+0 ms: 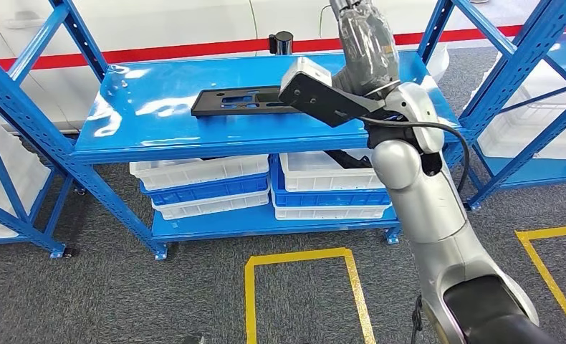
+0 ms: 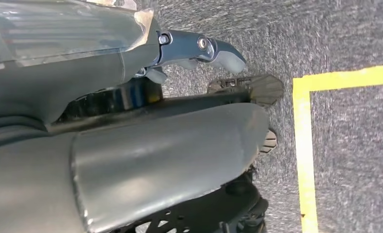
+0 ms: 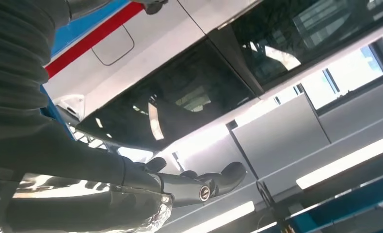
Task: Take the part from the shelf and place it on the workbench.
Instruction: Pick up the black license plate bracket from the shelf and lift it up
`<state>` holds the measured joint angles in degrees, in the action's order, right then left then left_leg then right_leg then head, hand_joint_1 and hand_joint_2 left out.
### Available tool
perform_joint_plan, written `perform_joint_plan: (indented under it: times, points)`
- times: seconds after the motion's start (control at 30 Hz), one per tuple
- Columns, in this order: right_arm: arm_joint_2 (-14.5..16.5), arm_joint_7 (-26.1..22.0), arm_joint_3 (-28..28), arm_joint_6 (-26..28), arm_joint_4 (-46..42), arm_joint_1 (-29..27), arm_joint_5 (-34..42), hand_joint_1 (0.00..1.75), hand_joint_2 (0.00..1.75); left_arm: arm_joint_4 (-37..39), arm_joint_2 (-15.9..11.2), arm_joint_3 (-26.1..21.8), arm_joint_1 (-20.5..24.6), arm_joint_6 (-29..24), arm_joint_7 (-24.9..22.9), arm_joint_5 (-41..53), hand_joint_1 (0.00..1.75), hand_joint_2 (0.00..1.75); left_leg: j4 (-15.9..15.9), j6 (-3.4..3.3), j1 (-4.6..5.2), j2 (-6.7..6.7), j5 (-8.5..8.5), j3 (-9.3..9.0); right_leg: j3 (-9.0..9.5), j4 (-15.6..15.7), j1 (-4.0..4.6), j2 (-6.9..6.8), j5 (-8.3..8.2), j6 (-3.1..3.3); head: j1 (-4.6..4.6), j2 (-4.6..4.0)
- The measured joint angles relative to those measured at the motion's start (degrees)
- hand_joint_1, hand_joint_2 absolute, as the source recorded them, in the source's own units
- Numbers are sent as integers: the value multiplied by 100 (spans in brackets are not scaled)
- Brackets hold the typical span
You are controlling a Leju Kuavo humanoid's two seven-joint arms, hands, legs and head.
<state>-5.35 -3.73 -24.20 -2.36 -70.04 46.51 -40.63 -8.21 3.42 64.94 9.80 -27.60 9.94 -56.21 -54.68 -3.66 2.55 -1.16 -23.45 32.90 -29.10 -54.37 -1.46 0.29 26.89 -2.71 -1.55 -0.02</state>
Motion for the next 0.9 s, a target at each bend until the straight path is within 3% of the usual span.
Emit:
perform_joint_plan:
  times: [0.23,0.37,0.43,0.53,0.57,0.6,0.63,0.7,0.77,0.83,0.9]
  points:
    - [7,-61,-141,-102,260,-30,-13,0,175,11,-81,-150,-3,-64,-46,-141,0,0,-36,-41,25,1,-26,18,-4,5,-37,1,-3,-17,0,1]
    - [10,-66,-213,-109,311,-90,-34,0,175,15,-102,-181,-4,-87,-74,-176,0,0,-24,-125,17,0,-57,12,-35,-99,-32,1,-25,-105,-3,0]
    - [9,-71,-248,-109,322,-119,-42,0,175,17,-106,-203,-7,-97,-93,-190,0,0,6,-204,-3,-1,-98,-29,-257,-475,-23,-1,86,-87,-11,0]
    - [-5,-89,-298,-108,325,-240,-50,0,175,21,-109,-227,-22,-102,-107,-221,0,0,10,-257,-2,9,-150,-71,-973,-1625,9,-1,431,-8,-20,0]
    - [-16,-95,-307,-106,328,-299,-51,0,175,22,-109,-232,-35,-104,-109,-232,0,0,9,-257,4,10,-171,-99,-1158,-1875,22,-1,476,-6,-20,0]
    - [-27,-100,-312,-104,335,-350,-51,0,175,24,-109,-238,-51,-106,-110,-239,0,0,7,-248,10,9,-200,-142,-1235,-1904,33,-1,426,-25,-20,0]
    - [-33,-103,-314,-103,343,-384,-51,0,175,25,-108,-243,-65,-108,-112,-244,0,0,5,-233,14,7,-235,-198,-1196,-1702,41,-2,286,-58,-20,0]
    - [-42,-109,-316,-102,354,-404,-51,0,175,27,-108,-250,-80,-108,-113,-243,0,0,0,-188,21,8,-330,-325,-883,-856,59,-11,-147,-118,-21,0]
    - [-49,-113,-324,-101,358,-406,-51,0,175,28,-110,-255,-75,-108,-114,-242,0,0,-5,-133,29,15,-432,-401,-627,-251,92,-23,-334,-19,-13,0]
    - [-55,-116,-332,-99,359,-409,-51,0,175,29,-110,-257,-72,-110,-116,-241,0,0,-46,-84,27,28,-486,-432,-533,-134,114,-15,-279,139,-4,0]
    - [-56,-121,-331,-96,356,-406,-51,0,175,32,-114,-257,-69,-113,-121,-237,0,0,-311,-29,14,38,-435,-309,-418,-116,65,5,-237,214,-4,1]
